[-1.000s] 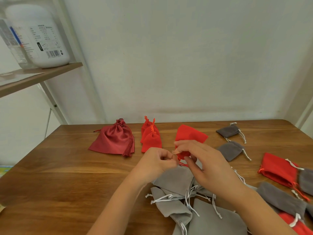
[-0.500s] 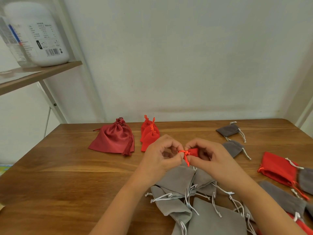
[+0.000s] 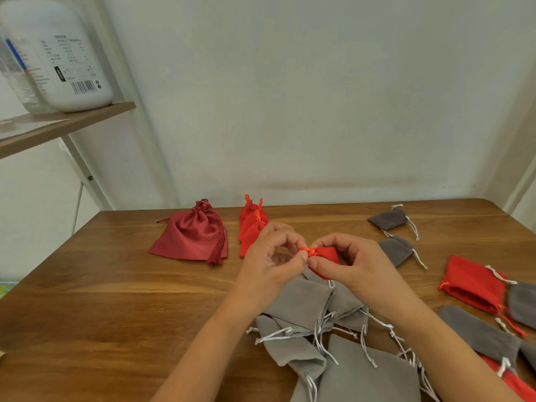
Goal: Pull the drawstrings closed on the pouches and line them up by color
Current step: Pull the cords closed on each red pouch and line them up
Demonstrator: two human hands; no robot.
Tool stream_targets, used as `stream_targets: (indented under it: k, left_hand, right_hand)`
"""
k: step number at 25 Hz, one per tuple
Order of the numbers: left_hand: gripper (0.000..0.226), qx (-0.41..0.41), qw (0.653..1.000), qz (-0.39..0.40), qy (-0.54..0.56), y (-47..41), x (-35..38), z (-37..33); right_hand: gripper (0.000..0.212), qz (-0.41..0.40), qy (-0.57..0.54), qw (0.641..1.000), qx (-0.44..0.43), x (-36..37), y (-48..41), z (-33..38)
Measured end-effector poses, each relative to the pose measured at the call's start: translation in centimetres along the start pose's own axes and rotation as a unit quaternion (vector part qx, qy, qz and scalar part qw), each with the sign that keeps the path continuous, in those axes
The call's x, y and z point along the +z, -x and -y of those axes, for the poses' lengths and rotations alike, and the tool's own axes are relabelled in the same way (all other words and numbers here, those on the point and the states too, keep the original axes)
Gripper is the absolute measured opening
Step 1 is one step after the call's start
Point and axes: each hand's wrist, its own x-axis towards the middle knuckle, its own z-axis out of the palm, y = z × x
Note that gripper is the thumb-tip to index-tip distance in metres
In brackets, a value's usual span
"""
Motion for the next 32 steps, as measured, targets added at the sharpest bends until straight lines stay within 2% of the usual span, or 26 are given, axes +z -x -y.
stream_targets:
  k: [4,7,9,11,16,22,27,29,32]
  left_hand:
    - [0.011,0.012,1.000,0.012,0.013,-0.1,0.0,-0.2]
    - [0.017,-0.024,0.997,0.021,0.074,-0.1,-0.1,0.1]
    - [0.013,-0.054,0.993,0.022,0.100,-0.2,-0.1,0.4]
    - [0.007,-0.061,0.993,0.022,0.097,-0.1,0.1,0.5]
    - [0.006,-0.011,1.000,-0.002,-0.002,0.0,0.4,0.9]
    - [0.006,0.031,0.990,-0.054,-0.125,0.3,0.7,1.0]
    - [0.008,0.017,0.977,-0.060,-0.203,0.5,0.5,1.1]
    - [0.006,0.015,0.981,-0.054,-0.187,0.5,0.7,1.1]
    - [0.007,-0.015,0.993,-0.050,-0.106,0.5,1.0,1.0]
  right_hand:
    - [0.014,-0.017,-0.037,0.999,-0.016,0.6,0.1,0.1]
    - [0.019,-0.055,-0.089,0.995,-0.005,1.5,0.2,0.3]
    - [0.026,-0.081,-0.120,0.989,0.016,1.7,0.2,0.2]
    - [0.024,-0.071,-0.129,0.988,0.054,1.4,0.0,0.1]
    - [0.029,-0.030,-0.098,0.991,0.083,1.3,-0.2,-0.2]
    - [0.005,-0.037,-0.051,0.996,0.060,1.1,-0.2,-0.4]
    - [0.010,-0.073,-0.018,0.995,0.060,1.9,-0.1,-0.6]
    - [0.008,-0.059,-0.045,0.995,0.070,1.5,-0.3,-0.4]
    - [0.004,-0.033,-0.062,0.996,0.063,0.9,-0.3,-0.3]
